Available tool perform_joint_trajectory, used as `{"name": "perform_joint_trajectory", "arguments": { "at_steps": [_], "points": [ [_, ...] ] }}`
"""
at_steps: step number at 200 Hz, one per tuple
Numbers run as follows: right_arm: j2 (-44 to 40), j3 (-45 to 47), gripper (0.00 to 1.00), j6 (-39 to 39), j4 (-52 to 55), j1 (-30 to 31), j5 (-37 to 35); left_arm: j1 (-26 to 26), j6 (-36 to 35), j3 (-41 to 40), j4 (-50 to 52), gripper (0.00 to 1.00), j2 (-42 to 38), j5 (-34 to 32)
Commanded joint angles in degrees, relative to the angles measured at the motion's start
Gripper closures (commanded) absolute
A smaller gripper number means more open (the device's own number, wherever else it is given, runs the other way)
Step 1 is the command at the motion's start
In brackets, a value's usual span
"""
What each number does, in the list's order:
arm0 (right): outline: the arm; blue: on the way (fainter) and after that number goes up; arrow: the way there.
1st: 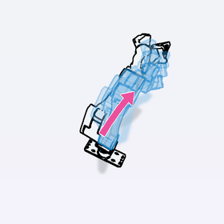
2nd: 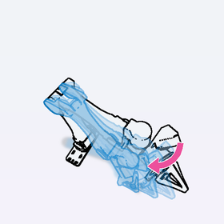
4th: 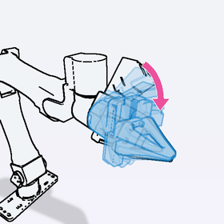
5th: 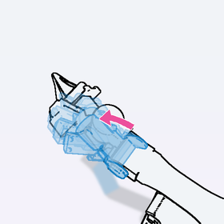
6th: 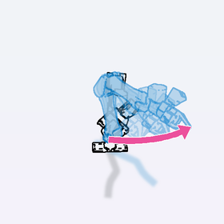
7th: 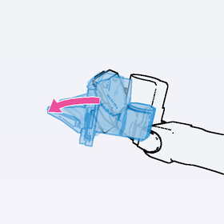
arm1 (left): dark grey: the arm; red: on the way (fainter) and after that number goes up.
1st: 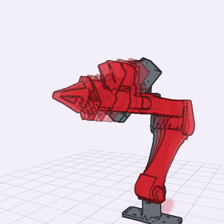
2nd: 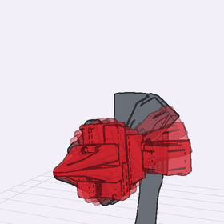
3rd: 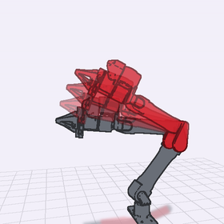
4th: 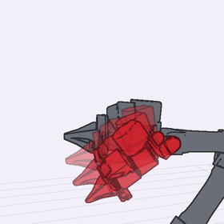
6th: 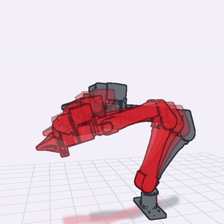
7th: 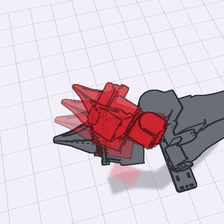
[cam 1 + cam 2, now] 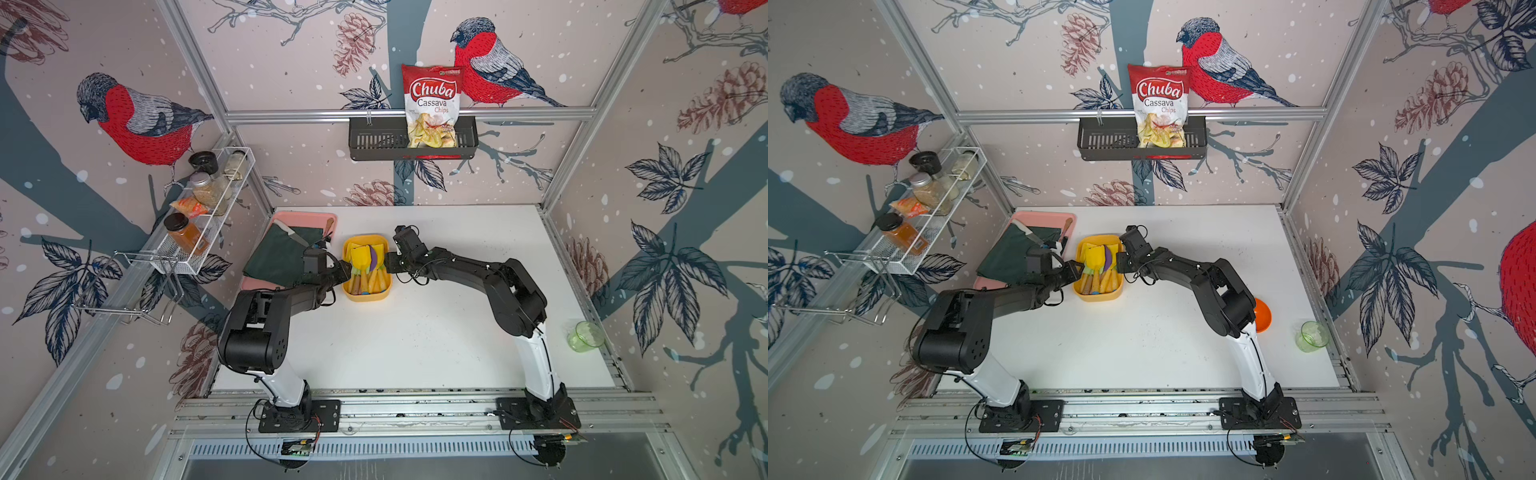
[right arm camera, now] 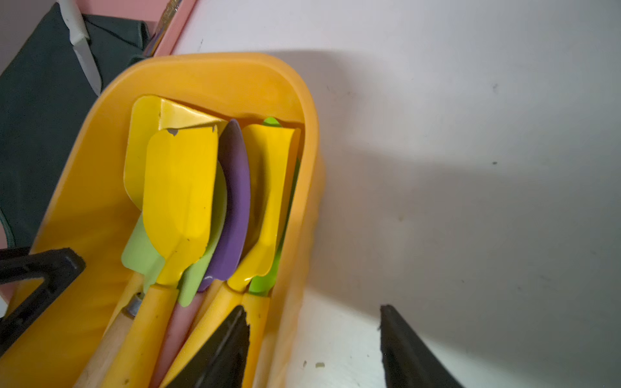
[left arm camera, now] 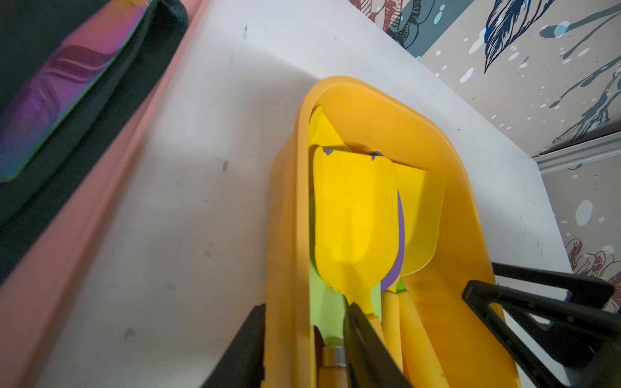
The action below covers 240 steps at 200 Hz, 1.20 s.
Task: Take the shovel out of the storage box
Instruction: Adjust the storage box at the center of the board.
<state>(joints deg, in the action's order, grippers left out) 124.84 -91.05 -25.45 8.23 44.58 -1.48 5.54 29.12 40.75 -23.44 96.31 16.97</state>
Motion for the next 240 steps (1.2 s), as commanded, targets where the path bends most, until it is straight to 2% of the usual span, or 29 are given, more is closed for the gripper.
{"name": "perform_joint_trajectory", "arguments": {
  "at_steps": [1,14,27,101,134,156,179,201,240],
  "points": [
    [-0.36,0.31,0.47,-0.04,1.10,0.34,1.56,0.74,0.08,0.46,-1.69,0.67,1.16,1.84],
    [-0.94,1.09,0.51,0.03,1.50,0.63,1.32,1.21,0.32,-0.08,-2.39,0.67,0.99,1.84],
    [-1.91,2.15,0.58,0.31,2.10,1.01,0.61,1.87,0.74,-0.73,-2.90,0.72,0.55,1.96],
    [-7.58,8.60,0.61,0.00,2.10,1.40,0.77,3.25,1.52,-0.85,-3.52,0.72,0.47,2.42],
    [-9.06,7.76,0.60,-0.39,4.61,3.41,-3.30,3.34,1.03,0.12,-2.30,0.72,0.28,1.84],
    [-10.31,6.94,0.50,-2.21,8.38,2.24,-6.57,3.25,0.59,0.72,-0.56,0.71,-0.14,0.87],
    [-13.32,6.87,0.48,-2.76,10.95,2.01,-9.94,3.16,0.30,1.17,0.83,0.71,-0.03,0.21],
    [-14.16,2.95,0.47,-3.27,15.07,3.63,-11.74,3.16,1.09,0.53,-0.24,0.71,-0.24,0.34],
    [-6.34,-9.81,0.49,-4.25,22.78,7.43,-6.34,2.75,2.29,0.64,-0.12,0.72,-1.09,0.82]
  ]
}}
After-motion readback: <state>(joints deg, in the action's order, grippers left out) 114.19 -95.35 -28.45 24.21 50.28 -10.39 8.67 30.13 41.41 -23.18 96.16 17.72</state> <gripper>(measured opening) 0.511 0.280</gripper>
